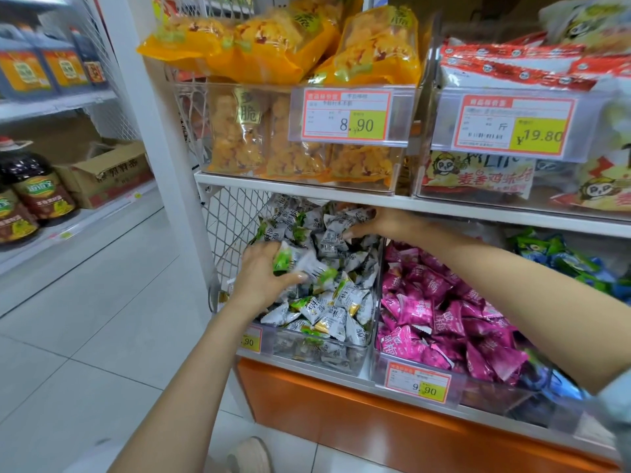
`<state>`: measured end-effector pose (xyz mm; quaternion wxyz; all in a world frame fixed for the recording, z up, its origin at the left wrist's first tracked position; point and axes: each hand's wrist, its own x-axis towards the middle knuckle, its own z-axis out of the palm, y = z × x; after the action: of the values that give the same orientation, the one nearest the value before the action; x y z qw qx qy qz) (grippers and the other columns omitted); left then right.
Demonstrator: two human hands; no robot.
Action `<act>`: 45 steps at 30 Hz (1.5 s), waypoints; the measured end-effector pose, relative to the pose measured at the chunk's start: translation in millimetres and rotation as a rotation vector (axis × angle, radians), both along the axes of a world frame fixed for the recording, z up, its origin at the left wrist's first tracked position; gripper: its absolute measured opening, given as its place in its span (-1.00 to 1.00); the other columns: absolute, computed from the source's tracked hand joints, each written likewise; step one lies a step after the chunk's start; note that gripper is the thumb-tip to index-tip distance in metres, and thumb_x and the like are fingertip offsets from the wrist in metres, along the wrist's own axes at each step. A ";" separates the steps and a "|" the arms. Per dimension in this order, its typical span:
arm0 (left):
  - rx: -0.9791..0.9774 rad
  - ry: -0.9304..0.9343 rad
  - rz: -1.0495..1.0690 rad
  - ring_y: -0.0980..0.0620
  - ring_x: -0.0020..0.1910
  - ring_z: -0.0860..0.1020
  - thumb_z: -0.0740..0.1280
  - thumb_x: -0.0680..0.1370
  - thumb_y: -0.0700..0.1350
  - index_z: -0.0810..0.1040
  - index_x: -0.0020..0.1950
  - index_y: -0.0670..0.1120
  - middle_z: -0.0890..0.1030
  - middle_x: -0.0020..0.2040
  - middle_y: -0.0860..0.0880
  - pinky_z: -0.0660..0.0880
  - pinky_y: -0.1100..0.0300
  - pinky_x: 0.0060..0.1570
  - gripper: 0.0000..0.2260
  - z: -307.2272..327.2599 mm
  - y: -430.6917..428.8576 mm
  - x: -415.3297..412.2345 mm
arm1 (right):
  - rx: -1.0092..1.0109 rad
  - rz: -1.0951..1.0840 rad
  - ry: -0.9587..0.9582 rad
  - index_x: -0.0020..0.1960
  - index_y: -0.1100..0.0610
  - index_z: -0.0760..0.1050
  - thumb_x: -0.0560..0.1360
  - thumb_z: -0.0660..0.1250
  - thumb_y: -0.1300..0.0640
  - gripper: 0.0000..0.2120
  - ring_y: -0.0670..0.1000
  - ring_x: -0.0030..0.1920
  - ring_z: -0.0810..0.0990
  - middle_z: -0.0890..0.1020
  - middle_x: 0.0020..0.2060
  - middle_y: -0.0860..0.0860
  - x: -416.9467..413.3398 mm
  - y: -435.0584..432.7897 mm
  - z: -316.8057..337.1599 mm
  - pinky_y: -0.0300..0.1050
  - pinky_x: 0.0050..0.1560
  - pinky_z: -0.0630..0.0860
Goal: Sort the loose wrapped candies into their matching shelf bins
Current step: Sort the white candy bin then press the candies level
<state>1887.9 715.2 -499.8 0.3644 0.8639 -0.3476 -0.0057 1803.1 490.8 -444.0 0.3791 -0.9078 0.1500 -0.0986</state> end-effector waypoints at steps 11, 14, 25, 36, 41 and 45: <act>0.322 -0.108 0.077 -0.12 0.51 -0.09 0.16 0.47 0.30 -0.06 0.53 0.02 -0.08 0.53 -0.12 -0.06 -0.13 0.45 -0.25 -9.2 22.0 -24.5 | -0.266 -0.048 0.047 0.43 -0.29 0.16 0.51 0.23 -0.20 -0.47 0.22 0.33 0.41 0.37 0.41 0.02 -40.1 7.4 -17.5 0.13 0.34 0.34; 0.479 -0.123 0.005 -0.11 0.51 -0.22 0.00 0.54 0.29 -0.28 0.52 0.01 -0.15 0.54 -0.10 -0.24 -0.25 0.39 -0.28 -30.6 10.6 -38.1 | -0.382 0.070 0.188 0.44 -0.31 0.10 0.52 0.11 -0.27 -0.49 0.10 0.52 0.03 0.13 0.50 -0.08 -48.4 17.0 -32.6 0.20 0.48 -0.14; 0.261 -0.203 0.111 -0.09 0.52 -0.09 -0.11 0.51 0.38 0.03 0.53 -0.07 -0.12 0.55 -0.08 -0.16 -0.26 0.41 -0.26 -39.8 1.9 -38.7 | -0.345 -0.033 -0.156 0.41 -0.02 0.36 0.57 0.19 -0.09 -0.57 0.04 0.45 0.23 0.32 0.44 0.01 -119.2 79.2 -49.2 0.11 0.45 0.13; 0.099 -0.440 -0.086 -0.02 0.50 0.06 -0.06 0.51 0.27 0.16 0.51 -0.03 0.12 0.53 -0.04 -0.18 -0.23 0.40 -0.36 -37.3 8.2 -62.8 | -0.315 -0.012 -0.069 0.42 0.04 0.36 0.56 0.27 0.09 -0.57 0.04 0.46 0.22 0.21 0.49 0.04 -170.4 117.2 -55.6 -0.05 0.45 0.14; 0.367 -0.522 -0.226 0.06 0.49 -0.21 -0.46 0.38 0.41 0.10 0.51 0.04 -0.06 0.54 0.05 -0.33 -0.16 0.40 -0.14 -50.5 -0.8 -81.2 | -0.290 0.015 -0.031 0.41 0.00 0.36 0.54 0.26 0.15 -0.56 0.02 0.46 0.23 0.20 0.50 0.02 -199.7 125.3 -68.2 -0.12 0.42 0.15; 0.388 -0.453 -0.190 -0.02 0.53 -0.09 -0.32 0.34 0.37 0.22 0.48 0.03 0.04 0.54 0.02 -0.35 -0.08 0.37 -0.16 -42.5 -4.8 -84.2 | -0.288 -0.005 -0.032 0.41 -0.01 0.35 0.54 0.26 0.16 -0.55 0.00 0.47 0.19 0.21 0.49 0.02 -224.9 119.4 -72.6 -0.12 0.45 0.11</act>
<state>1803.7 710.3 -542.3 0.1036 0.8604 -0.4914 0.0868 1578.2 610.2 -516.6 0.2468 -0.9507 0.1307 -0.1348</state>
